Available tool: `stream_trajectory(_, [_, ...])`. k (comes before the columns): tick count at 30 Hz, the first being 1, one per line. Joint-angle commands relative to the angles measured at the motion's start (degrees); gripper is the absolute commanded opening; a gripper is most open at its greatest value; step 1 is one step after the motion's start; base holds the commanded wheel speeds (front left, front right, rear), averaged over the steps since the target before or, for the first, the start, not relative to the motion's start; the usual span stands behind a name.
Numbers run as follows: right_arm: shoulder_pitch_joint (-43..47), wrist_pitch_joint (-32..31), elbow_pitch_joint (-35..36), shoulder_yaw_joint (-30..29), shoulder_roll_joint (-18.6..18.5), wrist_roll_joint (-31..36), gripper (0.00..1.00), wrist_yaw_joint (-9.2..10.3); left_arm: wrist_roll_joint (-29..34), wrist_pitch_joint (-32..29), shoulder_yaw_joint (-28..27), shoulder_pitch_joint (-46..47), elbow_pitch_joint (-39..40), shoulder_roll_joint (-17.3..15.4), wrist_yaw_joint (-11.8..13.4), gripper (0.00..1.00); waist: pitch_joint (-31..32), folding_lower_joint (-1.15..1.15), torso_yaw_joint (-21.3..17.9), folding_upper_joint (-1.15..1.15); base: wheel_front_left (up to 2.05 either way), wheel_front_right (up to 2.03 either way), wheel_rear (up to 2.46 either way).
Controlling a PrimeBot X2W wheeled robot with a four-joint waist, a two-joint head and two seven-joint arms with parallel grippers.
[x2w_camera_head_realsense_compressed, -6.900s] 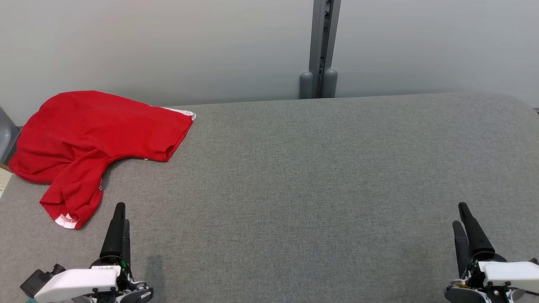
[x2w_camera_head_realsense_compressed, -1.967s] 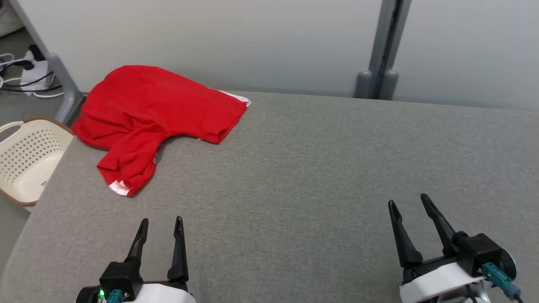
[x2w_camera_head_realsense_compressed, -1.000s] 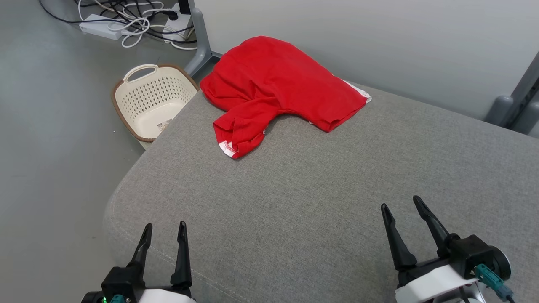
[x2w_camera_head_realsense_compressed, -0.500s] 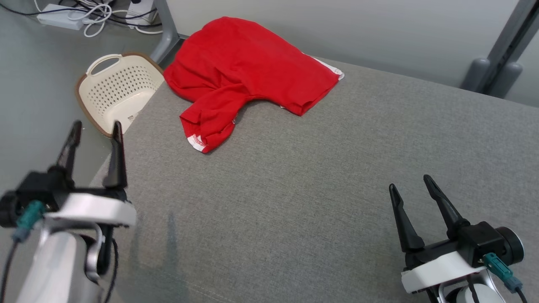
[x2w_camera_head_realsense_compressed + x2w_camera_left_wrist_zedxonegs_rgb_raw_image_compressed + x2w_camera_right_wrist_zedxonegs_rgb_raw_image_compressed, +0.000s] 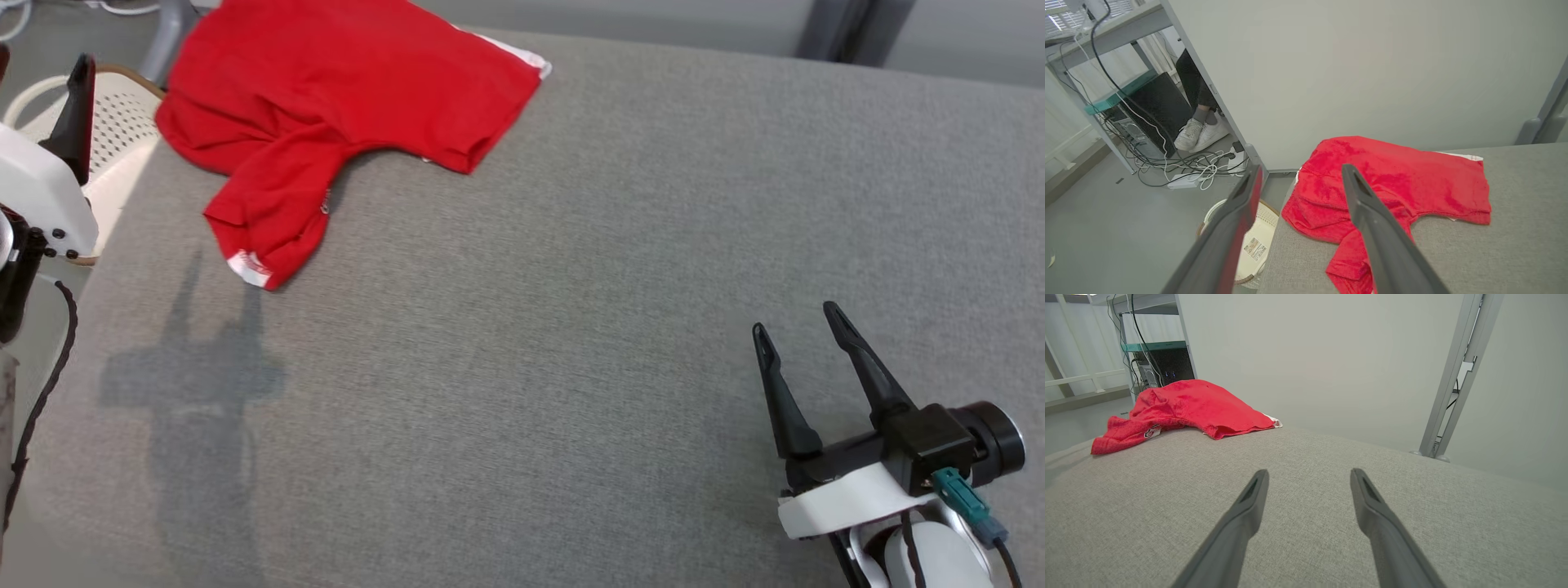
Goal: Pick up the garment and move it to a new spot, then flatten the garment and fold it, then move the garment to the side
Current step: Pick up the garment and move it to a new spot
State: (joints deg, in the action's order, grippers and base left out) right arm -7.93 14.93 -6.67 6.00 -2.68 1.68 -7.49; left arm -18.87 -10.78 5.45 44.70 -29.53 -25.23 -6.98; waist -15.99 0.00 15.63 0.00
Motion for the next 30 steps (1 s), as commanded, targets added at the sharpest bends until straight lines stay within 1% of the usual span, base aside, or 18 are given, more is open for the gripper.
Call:
stream_trajectory(1, [-0.89,0.42,0.35,-0.30,-0.39,0.59,1.00,-0.01,-0.66,-0.93,0.80,0.50,-1.12,-0.35,-0.20,1.00,-2.03,0.00,-1.85,0.00,0.00,0.00,0.00])
stream_trajectory(5, [-1.25,0.42,1.18,-1.03,-0.38,1.72,1.00,-0.01,-4.61,-5.38,5.35,1.64,-4.72,-1.00,-0.46,1.00,-3.63,0.00,-2.74,0.00,0.00,0.00,0.00])
stream_trajectory(7, [-1.36,0.43,1.44,-1.43,-0.39,2.26,1.00,-0.01,-6.41,-5.72,6.88,1.53,-6.31,-1.65,-0.36,1.00,-4.25,0.00,-2.92,0.00,0.00,0.00,0.00])
stream_trajectory(11, [-1.18,0.42,1.77,-1.73,-0.37,3.10,1.00,0.00,-10.96,-5.29,9.59,-0.40,-9.69,-0.42,-0.39,1.00,-4.90,0.00,-3.55,0.00,0.00,0.00,0.00])
stream_trajectory(16, [-0.53,0.43,3.02,-2.58,-0.37,4.45,1.00,-0.01,-15.02,-4.64,13.85,-0.91,-12.62,-0.49,-0.40,1.00,-5.89,0.00,-4.20,0.00,0.00,0.00,0.00])
stream_trajectory(21, [-0.63,0.43,4.71,-3.23,-0.37,5.35,1.00,-0.01,-16.70,-2.77,16.54,0.83,-15.85,-0.54,-0.41,1.00,-7.34,0.00,-4.73,0.00,0.00,0.00,0.00])
stream_trajectory(30, [-1.92,0.43,8.78,-2.88,-0.37,5.46,1.00,-0.01,-18.50,0.21,18.84,3.75,-21.75,-0.31,-0.41,1.00,-10.27,0.00,-5.93,0.00,0.00,0.00,0.00])
